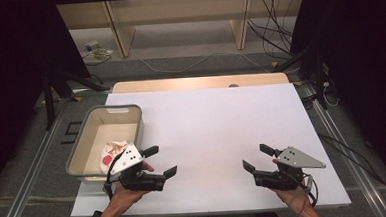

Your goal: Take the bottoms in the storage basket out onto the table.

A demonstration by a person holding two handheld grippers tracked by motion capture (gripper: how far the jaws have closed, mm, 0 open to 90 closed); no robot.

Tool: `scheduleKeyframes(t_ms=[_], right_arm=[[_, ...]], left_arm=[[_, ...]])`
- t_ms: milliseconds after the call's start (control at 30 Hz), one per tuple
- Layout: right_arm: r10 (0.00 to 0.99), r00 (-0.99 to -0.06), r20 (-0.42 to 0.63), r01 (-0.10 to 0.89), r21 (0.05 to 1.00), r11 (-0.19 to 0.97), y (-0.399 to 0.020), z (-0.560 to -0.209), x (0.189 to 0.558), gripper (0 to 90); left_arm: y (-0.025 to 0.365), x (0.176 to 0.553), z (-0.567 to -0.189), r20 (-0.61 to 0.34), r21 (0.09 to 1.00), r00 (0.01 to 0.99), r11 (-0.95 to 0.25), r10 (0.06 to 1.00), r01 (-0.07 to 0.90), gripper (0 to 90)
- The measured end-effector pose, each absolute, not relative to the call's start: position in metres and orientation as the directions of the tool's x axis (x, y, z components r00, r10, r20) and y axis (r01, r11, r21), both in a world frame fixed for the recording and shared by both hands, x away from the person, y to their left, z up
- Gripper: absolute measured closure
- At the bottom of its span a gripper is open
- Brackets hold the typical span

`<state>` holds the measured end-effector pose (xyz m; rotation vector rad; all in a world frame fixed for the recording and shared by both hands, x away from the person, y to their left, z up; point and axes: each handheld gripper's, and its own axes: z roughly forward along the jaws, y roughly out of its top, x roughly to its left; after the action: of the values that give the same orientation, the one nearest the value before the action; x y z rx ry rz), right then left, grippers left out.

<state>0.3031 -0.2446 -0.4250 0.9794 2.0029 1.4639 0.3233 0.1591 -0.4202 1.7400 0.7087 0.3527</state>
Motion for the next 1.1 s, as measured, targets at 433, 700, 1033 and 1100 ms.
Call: scheduleKeyframes(t_ms=[433,700,1033,1100], right_arm=[[0.771,-0.635,0.042,0.275,0.945,0.175,-0.2434,-0.4260,0.3037,22.0],[0.772,-0.634,0.043,0.274,0.946,0.173,-0.2426,-0.4261,0.3039,22.0],[0.774,-0.631,0.051,0.282,0.945,0.168,-0.2427,-0.4264,0.3042,22.0],[0.773,-0.633,0.046,0.277,0.946,0.171,-0.2427,-0.4267,0.3042,22.0]], left_arm=[[0.1581,0.3233,-0.4198,-0.106,0.949,0.770,-0.166,0.629,0.267,7.9],[0.1583,0.3242,-0.4176,-0.140,0.950,0.762,-0.130,0.632,0.282,7.9],[0.1603,0.3312,-0.4131,-0.159,0.953,0.731,-0.091,0.663,0.290,8.1],[0.1601,0.3321,-0.4114,-0.159,0.954,0.725,-0.086,0.670,0.289,8.0]])
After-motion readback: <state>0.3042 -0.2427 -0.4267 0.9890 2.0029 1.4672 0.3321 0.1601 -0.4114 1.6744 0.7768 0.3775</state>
